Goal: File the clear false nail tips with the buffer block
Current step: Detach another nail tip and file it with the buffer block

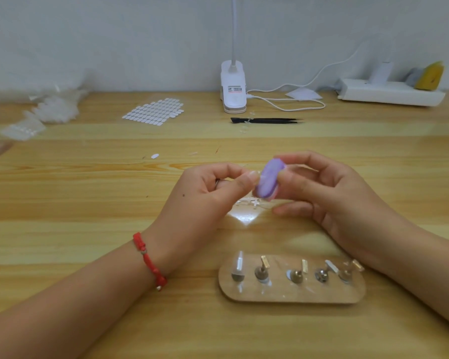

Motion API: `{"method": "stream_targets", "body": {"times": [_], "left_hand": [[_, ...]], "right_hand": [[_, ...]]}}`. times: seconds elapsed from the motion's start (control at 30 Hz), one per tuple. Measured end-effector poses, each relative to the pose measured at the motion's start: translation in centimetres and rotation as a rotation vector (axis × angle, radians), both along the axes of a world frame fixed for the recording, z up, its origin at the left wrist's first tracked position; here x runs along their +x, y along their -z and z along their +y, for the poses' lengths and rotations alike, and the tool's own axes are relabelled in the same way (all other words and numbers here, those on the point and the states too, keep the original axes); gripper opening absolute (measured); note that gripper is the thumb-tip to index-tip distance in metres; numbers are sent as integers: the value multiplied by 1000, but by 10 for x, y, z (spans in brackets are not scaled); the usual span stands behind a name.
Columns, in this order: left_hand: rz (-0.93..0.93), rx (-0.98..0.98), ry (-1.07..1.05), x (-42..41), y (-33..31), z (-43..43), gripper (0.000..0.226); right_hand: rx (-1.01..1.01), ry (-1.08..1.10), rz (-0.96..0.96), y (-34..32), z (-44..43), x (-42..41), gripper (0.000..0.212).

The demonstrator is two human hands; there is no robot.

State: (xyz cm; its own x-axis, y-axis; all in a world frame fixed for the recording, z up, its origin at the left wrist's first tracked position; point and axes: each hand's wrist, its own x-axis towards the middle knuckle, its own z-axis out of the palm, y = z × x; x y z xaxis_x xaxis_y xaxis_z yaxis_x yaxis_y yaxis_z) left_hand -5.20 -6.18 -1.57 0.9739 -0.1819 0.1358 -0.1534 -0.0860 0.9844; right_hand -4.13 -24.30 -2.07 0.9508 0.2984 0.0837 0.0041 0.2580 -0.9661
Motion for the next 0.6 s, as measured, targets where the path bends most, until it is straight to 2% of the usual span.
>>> {"method": "stream_targets", "body": {"times": [0.07,0.2,0.3,0.43,0.53,0.6], "left_hand": [[2,-2,-2,-1,0,-1,18],[5,-8,-10,0,0,0,20],[1,-15,-7,-1,0,-1,15],[-4,-11,-4,-1,0,-1,16],[-1,-14,-11,-1,0,-1,15],[-2,-15,-13,-1,0,-1,16]], "right_hand": [[64,42,44,0,-2,1,28],[-40,-5,-10,-1,0,-1,26],[62,37,53,-1,-3,1,28],[-52,-8,-26,-2,0,-2,24],[33,35,26,-1,-2,-1,28],[-18,25,-12,-1,-1,-2,25]]}}
